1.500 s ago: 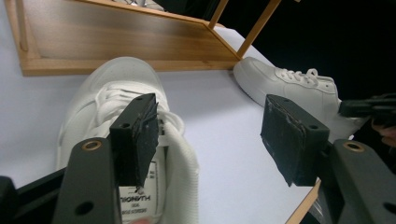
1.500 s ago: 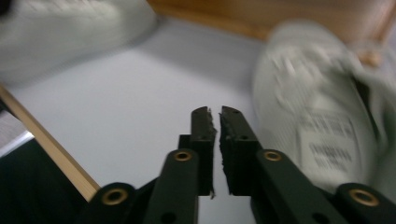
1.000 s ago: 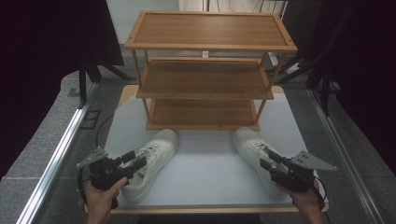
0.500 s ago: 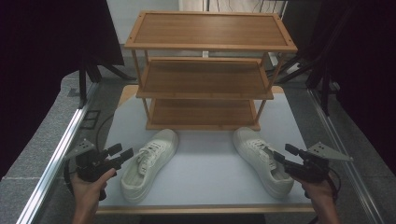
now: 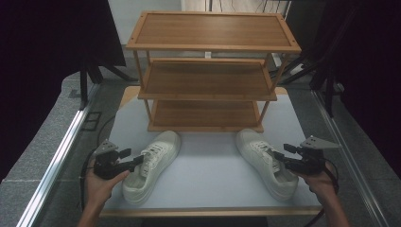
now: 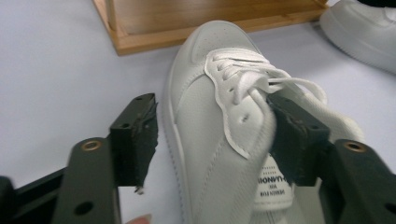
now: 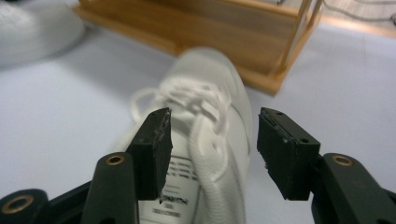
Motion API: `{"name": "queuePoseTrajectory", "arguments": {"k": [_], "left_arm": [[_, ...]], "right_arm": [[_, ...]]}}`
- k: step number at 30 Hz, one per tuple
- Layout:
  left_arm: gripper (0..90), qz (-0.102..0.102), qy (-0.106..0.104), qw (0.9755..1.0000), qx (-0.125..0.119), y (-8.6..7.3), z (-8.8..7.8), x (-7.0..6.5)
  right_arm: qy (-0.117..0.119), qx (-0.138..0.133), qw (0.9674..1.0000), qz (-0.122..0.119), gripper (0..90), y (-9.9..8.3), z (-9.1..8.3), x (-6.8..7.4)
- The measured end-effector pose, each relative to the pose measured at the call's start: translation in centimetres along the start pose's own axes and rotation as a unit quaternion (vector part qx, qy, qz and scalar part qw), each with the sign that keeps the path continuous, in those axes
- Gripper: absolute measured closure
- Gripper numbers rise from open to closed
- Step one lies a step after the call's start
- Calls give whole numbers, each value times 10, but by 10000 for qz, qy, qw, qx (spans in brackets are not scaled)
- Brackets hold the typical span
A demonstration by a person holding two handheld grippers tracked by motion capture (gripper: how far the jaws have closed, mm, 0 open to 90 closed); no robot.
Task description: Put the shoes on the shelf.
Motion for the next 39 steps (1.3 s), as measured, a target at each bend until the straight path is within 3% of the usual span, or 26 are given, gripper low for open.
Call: {"name": "queuePoseTrajectory", "arguments": {"k": [5,11,15,20,22,24,28,34,39], "left_arm": [[367,124,-39,9998,168,0,8,0],[366,262,-12,9989,385,-1,14,-1],[425,602,140,9961,637,-4,19,-6],[514,479,123,9971,571,-4,22,-5],[588,406,-26,9976,561,-5,23,-4],[683,420,-14,9975,569,-6,24,-5],[752,525,165,9970,550,-6,25,-7],[812,547,267,9968,518,-6,24,-7],[823,536,285,9972,427,-5,24,-9]], "right_arm": [[82,416,9991,-41,492,-15,20,-7],[203,412,9987,226,526,-21,32,-15],[135,502,9986,107,555,-21,36,-14],[35,516,9986,77,600,-22,36,-15],[-3,520,9986,73,628,-22,36,-15],[-104,577,9983,-45,663,-22,37,-12],[-243,667,9973,-206,755,-21,38,-11],[-279,658,9972,-210,815,-22,38,-12],[-256,569,9980,-36,821,-22,37,-14]]}}
Point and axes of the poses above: each handheld gripper's, and its own axes: z roughly forward along the jaws, y roughly out of its top, x roughly to its left, the point moved 3 cm from there along z, roughly forward along the jaws, and after that the axes turned 13 degrees about -x, right-handed, at the moved point
